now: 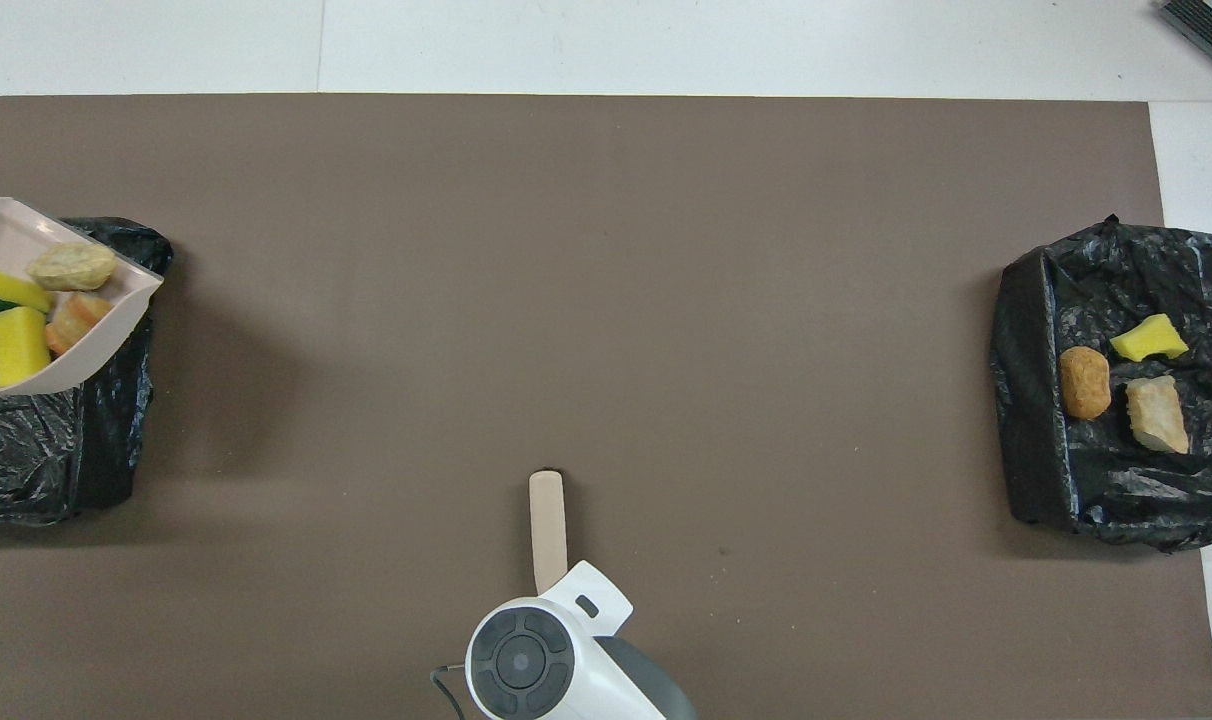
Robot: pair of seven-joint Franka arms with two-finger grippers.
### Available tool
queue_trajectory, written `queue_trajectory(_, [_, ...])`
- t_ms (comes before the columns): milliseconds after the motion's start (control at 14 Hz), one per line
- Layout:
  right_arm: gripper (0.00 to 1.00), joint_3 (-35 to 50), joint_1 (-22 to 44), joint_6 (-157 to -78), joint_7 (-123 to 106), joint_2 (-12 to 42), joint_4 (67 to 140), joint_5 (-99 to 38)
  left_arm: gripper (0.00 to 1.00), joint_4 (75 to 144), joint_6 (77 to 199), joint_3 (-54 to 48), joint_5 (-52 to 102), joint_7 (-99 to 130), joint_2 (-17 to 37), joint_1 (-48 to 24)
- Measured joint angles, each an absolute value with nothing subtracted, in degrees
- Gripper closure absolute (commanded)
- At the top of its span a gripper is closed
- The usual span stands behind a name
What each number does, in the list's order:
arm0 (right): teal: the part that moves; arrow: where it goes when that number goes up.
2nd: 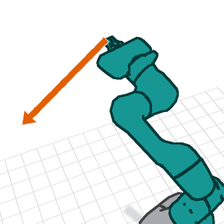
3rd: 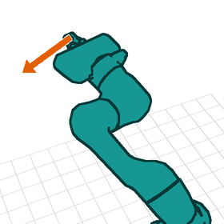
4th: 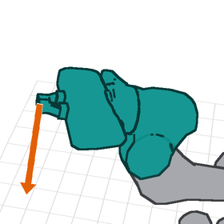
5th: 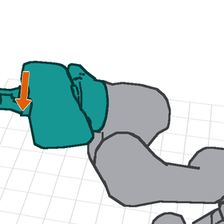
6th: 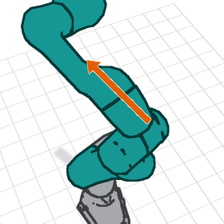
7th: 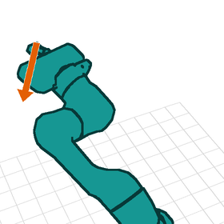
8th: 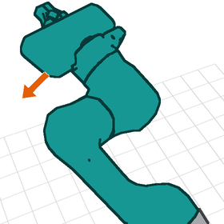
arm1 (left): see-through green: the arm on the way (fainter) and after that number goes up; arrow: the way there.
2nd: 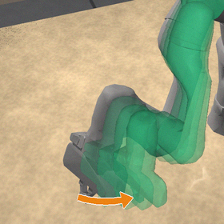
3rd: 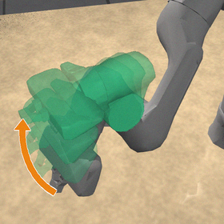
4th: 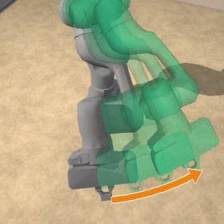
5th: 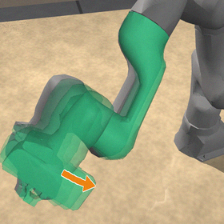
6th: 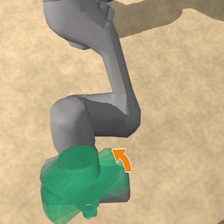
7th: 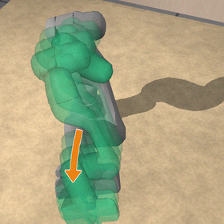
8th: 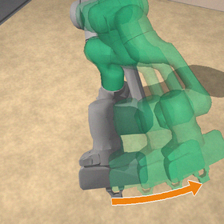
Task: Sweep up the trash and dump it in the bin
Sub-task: 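Carry the loaded dustpan to the black bag with the left gripper, then tip the dustpan into the bag while the right gripper sets down the brush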
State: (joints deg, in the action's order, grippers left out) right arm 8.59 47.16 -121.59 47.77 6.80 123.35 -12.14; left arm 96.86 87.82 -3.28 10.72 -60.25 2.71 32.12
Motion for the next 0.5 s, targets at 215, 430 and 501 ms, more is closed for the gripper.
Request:
queue_trajectory(215, [0.0, 8.58, 47.17, -120.84, 47.69, 6.76, 122.79, -10.61, 1.0, 89.45, 86.82, -3.26, 2.95, -66.55, 7.07, 34.78])
queue_trajectory(430, [0.0, 8.41, 47.06, -117.19, 47.69, 6.59, 120.0, -9.3, 1.0, 83.76, 88.36, -3.23, -4.04, -73.88, 11.31, 35.91])
queue_trajectory(501, [0.0, 8.29, 46.8, -115.39, 47.69, 6.44, 118.55, -9.23, 1.0, 82.72, 90.47, -3.22, -6.35, -76.56, 12.29, 36.28])
